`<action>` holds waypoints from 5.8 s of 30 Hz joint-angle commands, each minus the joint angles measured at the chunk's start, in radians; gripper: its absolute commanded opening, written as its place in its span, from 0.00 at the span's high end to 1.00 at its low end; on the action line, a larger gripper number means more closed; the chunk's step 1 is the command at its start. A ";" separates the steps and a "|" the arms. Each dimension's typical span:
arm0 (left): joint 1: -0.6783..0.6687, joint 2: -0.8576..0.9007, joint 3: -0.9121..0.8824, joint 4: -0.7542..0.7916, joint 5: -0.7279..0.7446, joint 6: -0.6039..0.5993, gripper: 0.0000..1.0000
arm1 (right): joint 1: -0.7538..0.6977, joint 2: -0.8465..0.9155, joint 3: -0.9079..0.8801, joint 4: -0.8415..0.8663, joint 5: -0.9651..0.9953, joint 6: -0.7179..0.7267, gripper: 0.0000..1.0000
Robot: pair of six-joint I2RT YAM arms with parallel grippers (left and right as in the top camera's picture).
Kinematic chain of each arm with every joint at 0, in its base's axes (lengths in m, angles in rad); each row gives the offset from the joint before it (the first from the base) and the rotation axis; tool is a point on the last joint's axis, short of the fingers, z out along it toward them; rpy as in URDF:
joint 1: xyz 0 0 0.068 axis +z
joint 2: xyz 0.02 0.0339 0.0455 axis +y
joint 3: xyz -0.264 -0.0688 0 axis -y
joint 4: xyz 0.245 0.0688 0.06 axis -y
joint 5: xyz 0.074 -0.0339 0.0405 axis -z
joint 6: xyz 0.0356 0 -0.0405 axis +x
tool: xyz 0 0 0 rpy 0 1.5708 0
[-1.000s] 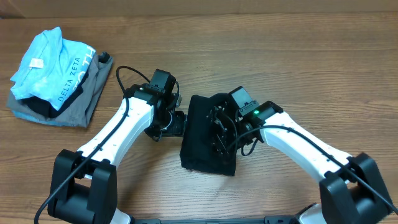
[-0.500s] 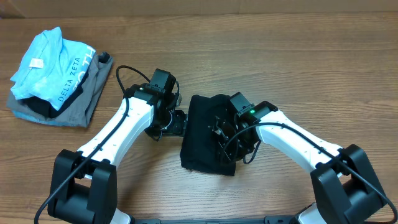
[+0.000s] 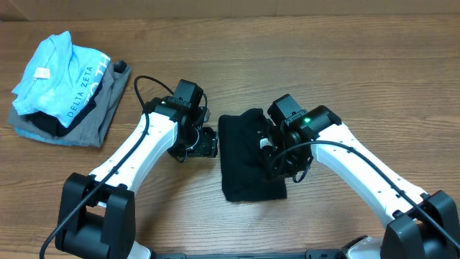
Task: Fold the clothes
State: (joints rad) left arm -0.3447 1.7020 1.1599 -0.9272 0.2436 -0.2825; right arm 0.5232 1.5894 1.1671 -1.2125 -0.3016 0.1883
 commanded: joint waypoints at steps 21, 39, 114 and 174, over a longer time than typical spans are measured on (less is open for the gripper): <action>-0.148 0.044 -0.008 0.358 0.220 0.224 0.70 | -0.179 -0.012 0.014 0.002 -0.100 0.086 0.67; -0.192 0.228 -0.003 0.404 0.150 0.200 0.80 | -0.093 -0.011 -0.298 0.375 -0.303 0.386 0.67; -0.154 0.183 0.348 -0.074 0.063 0.170 0.33 | -0.255 0.013 -0.328 0.355 -0.157 0.258 0.96; -0.238 0.400 0.346 0.018 0.096 0.156 0.71 | -0.661 -0.116 -0.315 0.463 -0.464 0.230 0.96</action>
State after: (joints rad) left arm -0.5812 2.0953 1.4948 -0.9096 0.3260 -0.1390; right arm -0.1184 1.4967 0.8070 -0.7704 -0.6933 0.4580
